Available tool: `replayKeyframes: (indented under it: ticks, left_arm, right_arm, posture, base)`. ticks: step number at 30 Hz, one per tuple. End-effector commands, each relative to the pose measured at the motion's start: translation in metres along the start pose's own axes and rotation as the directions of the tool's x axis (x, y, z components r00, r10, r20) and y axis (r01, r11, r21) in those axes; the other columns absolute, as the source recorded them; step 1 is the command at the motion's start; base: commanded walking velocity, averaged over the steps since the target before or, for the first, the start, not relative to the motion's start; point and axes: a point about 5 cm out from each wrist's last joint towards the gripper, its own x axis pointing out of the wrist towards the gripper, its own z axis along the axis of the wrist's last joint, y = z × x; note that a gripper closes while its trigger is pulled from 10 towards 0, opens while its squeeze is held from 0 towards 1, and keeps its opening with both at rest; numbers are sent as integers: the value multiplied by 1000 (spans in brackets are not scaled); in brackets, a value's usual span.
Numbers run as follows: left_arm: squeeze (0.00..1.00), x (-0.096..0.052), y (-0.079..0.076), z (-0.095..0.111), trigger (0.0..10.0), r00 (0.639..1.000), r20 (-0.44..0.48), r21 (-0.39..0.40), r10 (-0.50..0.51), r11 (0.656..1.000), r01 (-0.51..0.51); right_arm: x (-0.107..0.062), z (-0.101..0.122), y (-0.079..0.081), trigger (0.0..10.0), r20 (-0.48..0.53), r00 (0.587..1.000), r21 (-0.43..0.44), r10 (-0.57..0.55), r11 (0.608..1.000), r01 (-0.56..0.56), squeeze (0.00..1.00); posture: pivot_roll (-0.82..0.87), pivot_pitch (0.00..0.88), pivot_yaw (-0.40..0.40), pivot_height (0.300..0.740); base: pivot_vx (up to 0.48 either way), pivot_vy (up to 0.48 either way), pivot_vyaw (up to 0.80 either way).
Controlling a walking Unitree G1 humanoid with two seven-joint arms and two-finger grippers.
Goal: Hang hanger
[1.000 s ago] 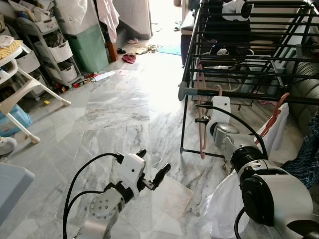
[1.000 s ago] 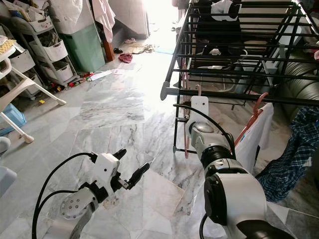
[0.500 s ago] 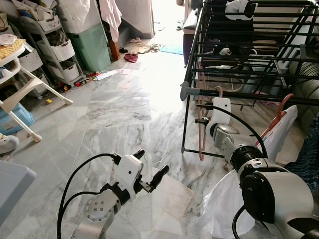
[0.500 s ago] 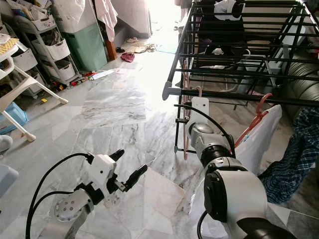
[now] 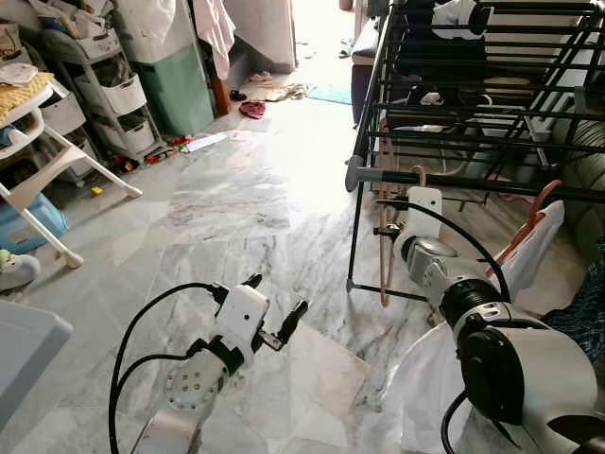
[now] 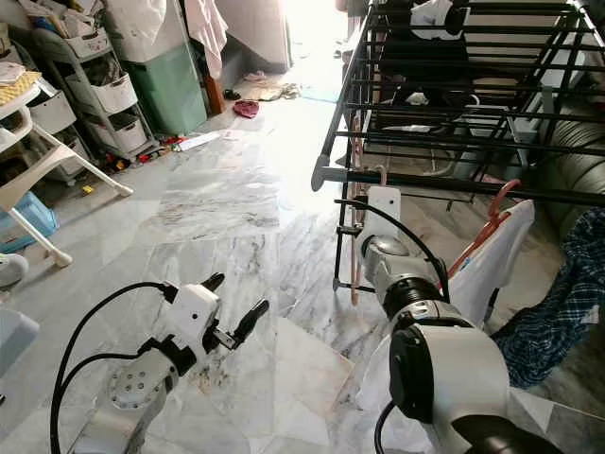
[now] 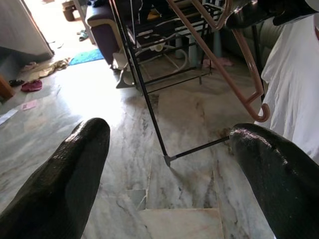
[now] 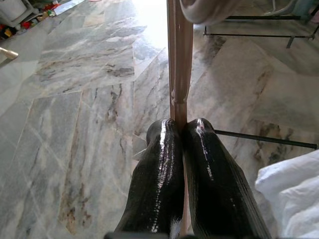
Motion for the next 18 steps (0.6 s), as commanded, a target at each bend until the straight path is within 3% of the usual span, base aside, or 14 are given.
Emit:
replayKeyframes:
  ticks: [1, 7, 14, 18]
  left_arm:
    - [0, 1, 3, 1, 10000, 1000, 3, 21, 14, 1000, -14]
    - [0, 4, 4, 7, 10000, 999, 33, 15, 22, 1000, -23]
    - [0, 7, 4, 8, 10000, 999, 36, 17, 30, 999, -31]
    - [0, 5, 3, 6, 10000, 999, 28, 18, 30, 999, -30]
  right_arm:
    - [0, -18, -1, 10000, -67, 998, 3, 1, 1000, -1, 0]
    - [0, -6, -6, 10000, -29, 999, -22, -18, 1000, 18, 0]
    - [-1, 17, -8, 10000, 39, 999, 7, -28, 1000, 28, 0]
    - [-2, 23, -17, 10000, 58, 994, 33, -87, 996, 85, 0]
  posture:
    - [73, 13, 71, 740]
    - [69, 14, 74, 740]
    - [67, 16, 75, 740]
    - [71, 18, 68, 740]
  base:
    - [0, 0, 0]
    - [0, 0, 0]
    - [0, 0, 0]
    - [0, 0, 0]
